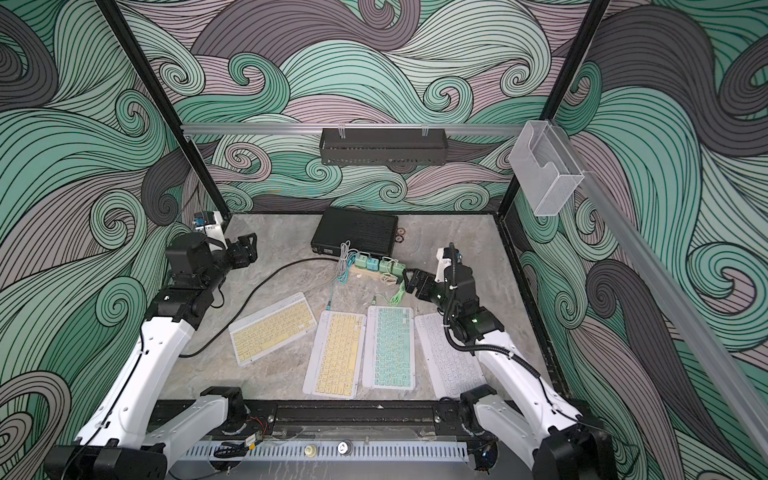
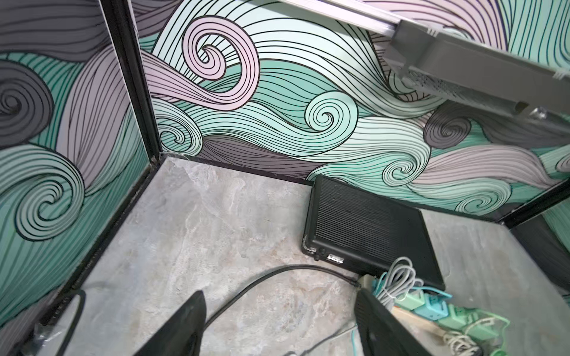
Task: Unplug the wireless keyboard
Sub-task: Pick up the keyboard from the center of the board.
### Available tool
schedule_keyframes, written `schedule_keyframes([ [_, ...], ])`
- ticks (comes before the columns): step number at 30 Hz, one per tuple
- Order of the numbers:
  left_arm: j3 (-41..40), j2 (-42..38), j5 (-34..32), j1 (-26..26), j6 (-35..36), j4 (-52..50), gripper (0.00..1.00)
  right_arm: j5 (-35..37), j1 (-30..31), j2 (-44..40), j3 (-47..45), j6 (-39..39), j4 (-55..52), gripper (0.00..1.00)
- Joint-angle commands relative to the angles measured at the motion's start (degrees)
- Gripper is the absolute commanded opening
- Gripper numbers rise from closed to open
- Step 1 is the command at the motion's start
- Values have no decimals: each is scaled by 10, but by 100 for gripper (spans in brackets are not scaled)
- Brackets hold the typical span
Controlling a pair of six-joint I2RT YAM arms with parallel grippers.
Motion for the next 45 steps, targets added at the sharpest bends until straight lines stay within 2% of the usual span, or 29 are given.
schedule_keyframes([
  [1, -6, 24, 16, -5, 111, -68, 77, 27, 36, 13, 5, 10, 30, 92],
  [7, 47, 112, 155, -7, 157, -84, 69, 36, 49, 55, 38, 7, 56, 92],
  [9, 77, 146, 179, -11, 185, -103, 66, 44, 49, 67, 52, 4, 68, 93],
  [18, 125, 225, 186, -46, 274, -77, 66, 86, 42, 130, 79, -46, 100, 94],
  [20, 112, 226, 170, -76, 352, -85, 63, 86, 36, 136, 88, -64, 87, 94],
  [23, 70, 240, 86, -132, 446, -81, 64, 91, 30, 140, 91, -82, 82, 95],
  [26, 80, 275, 101, -149, 463, -137, 62, 77, 17, 144, 93, -77, 83, 95],
  [30, 109, 281, 103, -152, 375, -128, 65, 62, 9, 144, 92, -70, 92, 95],
  [33, 128, 305, 85, -156, 388, -166, 66, 62, 6, 146, 88, -72, 93, 95],
  [35, 150, 325, 64, -157, 397, -205, 62, 62, 2, 147, 89, -72, 89, 95],
  [40, 171, 350, 77, -166, 400, -254, 58, 61, -11, 140, 86, -72, 77, 94],
  [45, 230, 393, 57, -191, 347, -304, 57, 47, -19, 129, 77, -68, 79, 94],
])
